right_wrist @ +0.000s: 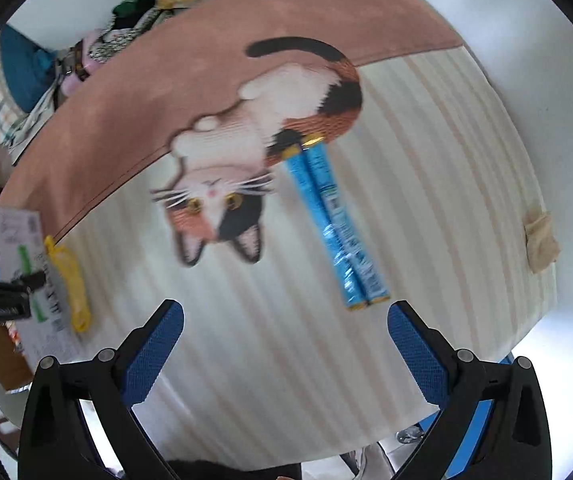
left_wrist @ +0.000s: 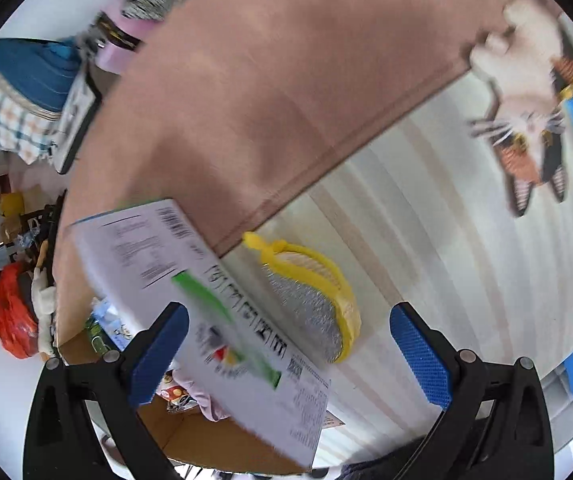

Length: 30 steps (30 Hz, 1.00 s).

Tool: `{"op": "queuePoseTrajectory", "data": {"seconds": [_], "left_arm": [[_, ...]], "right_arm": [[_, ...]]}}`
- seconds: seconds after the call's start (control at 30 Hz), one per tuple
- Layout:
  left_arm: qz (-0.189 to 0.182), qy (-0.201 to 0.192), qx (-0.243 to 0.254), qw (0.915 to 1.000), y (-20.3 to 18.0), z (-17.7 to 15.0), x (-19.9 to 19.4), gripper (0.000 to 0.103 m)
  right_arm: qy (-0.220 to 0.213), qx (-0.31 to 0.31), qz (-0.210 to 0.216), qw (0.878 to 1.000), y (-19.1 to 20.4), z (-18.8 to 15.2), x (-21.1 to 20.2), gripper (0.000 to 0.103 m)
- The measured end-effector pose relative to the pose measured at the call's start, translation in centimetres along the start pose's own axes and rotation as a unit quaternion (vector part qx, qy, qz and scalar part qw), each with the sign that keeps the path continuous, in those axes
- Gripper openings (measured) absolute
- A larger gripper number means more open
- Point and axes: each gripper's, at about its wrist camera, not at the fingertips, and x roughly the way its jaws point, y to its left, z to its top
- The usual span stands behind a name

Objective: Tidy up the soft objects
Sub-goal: 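Grasp the yellow-and-silver sponge with the left tool while the right tool grasps the blue stick pack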

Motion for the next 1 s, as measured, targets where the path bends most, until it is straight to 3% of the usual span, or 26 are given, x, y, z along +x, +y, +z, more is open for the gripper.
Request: {"op": "queuePoseTrajectory", "data": {"seconds": [0.1,0.23,0.43,0.5,0.57,0.63,0.7,0.8,0.87,0.97,1.0], "left_arm": [[-0.008,0.039,-0.007,0.9992,-0.5,1.4,2.4,0.103],[-0.054,0.088,-0.031,0.9941,-0.6,2.6,5.0,0.103],[-0.065,0.136,-0.032,0.988,-1.4,2.4,8.5,0.103],[-0.065,0.131,-0.028,0.9889,-1.7,2.3,8.8,0.102],[-0.073,0.123,-0.04,0.9889,-1.7,2.1,8.7,0.092],[-0.107,0.121,-0.057,0.9852,-1.7,1.9,8.4,0.061],[-0.138,0.111,-0.08,0.9809,-1.7,1.5,7.9,0.044],[-0.17,0.096,-0.095,0.976,-2.8,0.9,7.4,0.044],[-0.185,0.085,-0.101,0.9738,-3.3,0.6,7.1,0.044],[-0.2,0.069,-0.097,0.9725,-4.3,-0.1,6.5,0.044],[-0.201,0.066,-0.091,0.973,-4.4,-0.3,6.4,0.047]], "right_arm": [[0.009,0.001,-0.003,1.0,-1.0,1.7,1.7,0.103],[0.024,-0.005,-0.004,1.0,-1.2,3.2,3.9,0.103],[0.05,-0.005,-0.001,0.999,-1.9,4.5,6.8,0.103],[0.056,-0.004,-0.001,0.998,-2.3,4.8,7.8,0.103],[0.063,0.0,-0.001,0.998,-2.8,5.1,8.7,0.102],[0.069,0.001,-0.002,0.998,-3.1,5.4,9.6,0.099],[0.073,0.003,-0.007,0.997,-3.5,5.8,10.5,0.093],[0.093,0.006,-0.008,0.996,-3.9,6.0,12.2,0.07],[0.102,0.008,-0.012,0.995,-3.9,5.9,12.8,0.041],[0.103,-0.003,0.005,0.995,-3.1,5.1,12.4,0.024],[0.11,-0.006,0.019,0.994,-2.8,4.7,12.4,0.022]]}}
